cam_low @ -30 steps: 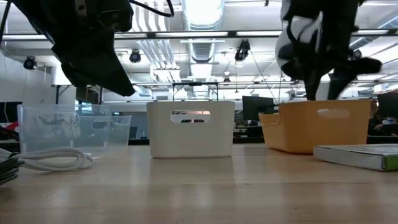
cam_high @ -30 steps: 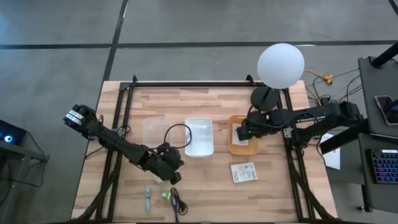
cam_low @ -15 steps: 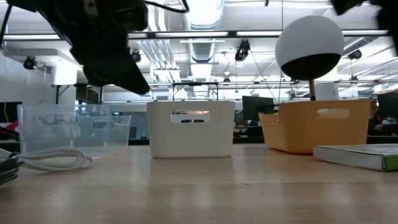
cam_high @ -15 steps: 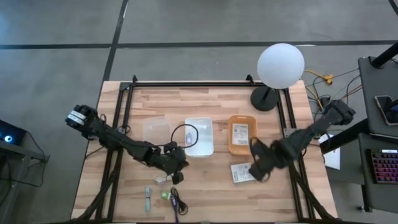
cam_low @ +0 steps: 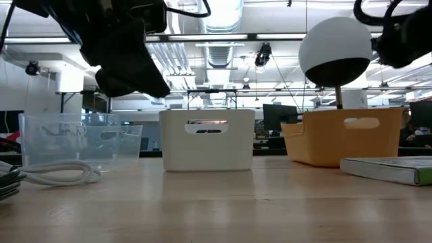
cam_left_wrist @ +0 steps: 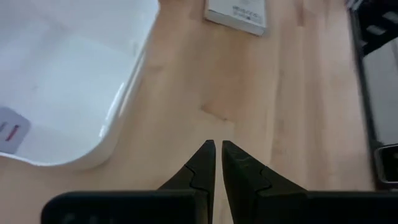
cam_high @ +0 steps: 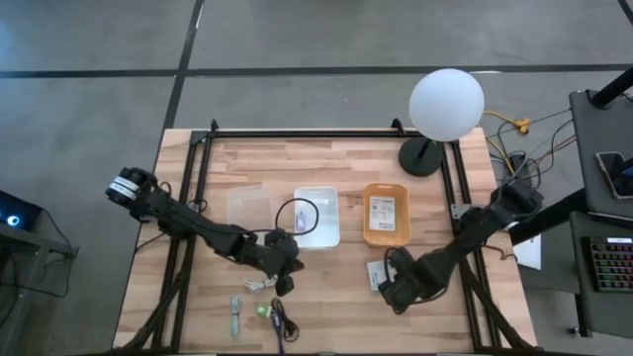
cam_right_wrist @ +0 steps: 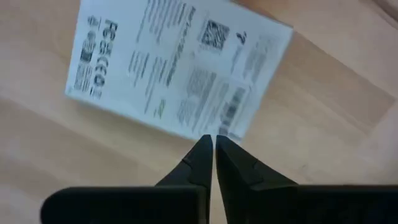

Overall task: Pick and place items into bin
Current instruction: Put the white card reader box into the orange bin

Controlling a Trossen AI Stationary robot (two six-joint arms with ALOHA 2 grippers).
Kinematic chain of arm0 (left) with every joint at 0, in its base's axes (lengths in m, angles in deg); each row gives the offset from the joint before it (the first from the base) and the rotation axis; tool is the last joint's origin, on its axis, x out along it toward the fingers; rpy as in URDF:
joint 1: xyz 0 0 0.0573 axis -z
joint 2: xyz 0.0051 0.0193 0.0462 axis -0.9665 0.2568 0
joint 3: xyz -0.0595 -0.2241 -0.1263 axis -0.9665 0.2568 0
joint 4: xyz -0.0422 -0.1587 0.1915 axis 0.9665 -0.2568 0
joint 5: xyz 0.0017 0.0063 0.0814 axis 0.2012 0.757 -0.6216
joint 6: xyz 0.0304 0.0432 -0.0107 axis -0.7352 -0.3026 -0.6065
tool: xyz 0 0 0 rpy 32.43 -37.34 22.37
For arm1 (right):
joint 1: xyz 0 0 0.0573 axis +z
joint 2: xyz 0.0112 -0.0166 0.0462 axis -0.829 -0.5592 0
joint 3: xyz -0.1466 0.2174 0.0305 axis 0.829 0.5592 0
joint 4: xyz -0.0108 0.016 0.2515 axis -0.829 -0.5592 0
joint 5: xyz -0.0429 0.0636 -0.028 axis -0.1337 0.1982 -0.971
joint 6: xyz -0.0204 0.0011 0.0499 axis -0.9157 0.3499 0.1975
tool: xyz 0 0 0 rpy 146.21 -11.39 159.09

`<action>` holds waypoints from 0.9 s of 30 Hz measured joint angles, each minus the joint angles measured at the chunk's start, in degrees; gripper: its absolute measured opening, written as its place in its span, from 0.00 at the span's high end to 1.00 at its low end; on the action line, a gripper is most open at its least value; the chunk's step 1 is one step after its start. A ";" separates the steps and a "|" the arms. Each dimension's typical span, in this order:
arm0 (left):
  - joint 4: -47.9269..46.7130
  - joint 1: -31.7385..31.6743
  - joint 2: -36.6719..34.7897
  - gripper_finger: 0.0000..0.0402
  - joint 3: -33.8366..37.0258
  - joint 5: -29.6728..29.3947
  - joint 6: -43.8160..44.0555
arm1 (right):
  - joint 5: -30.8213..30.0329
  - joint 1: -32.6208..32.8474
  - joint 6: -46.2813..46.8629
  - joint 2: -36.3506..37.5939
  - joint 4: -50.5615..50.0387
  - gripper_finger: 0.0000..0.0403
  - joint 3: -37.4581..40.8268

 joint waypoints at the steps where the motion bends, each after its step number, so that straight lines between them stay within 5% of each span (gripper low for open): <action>1: 0.09 0.04 -0.19 0.97 -0.04 0.00 0.92 | -0.43 -0.24 0.01 -0.85 0.33 0.97 -0.19; 17: -0.08 1.33 -0.44 0.97 -0.01 3.19 4.05 | -1.03 -0.64 -0.34 -6.18 9.63 0.98 -1.09; 22: -0.08 1.33 -0.47 0.97 0.03 3.21 4.05 | 1.96 -1.18 -4.19 -6.20 25.70 0.98 -1.68; 27: -0.08 1.33 -0.47 0.97 0.07 3.20 4.03 | -4.73 -2.27 -9.34 -6.00 39.00 0.98 -2.67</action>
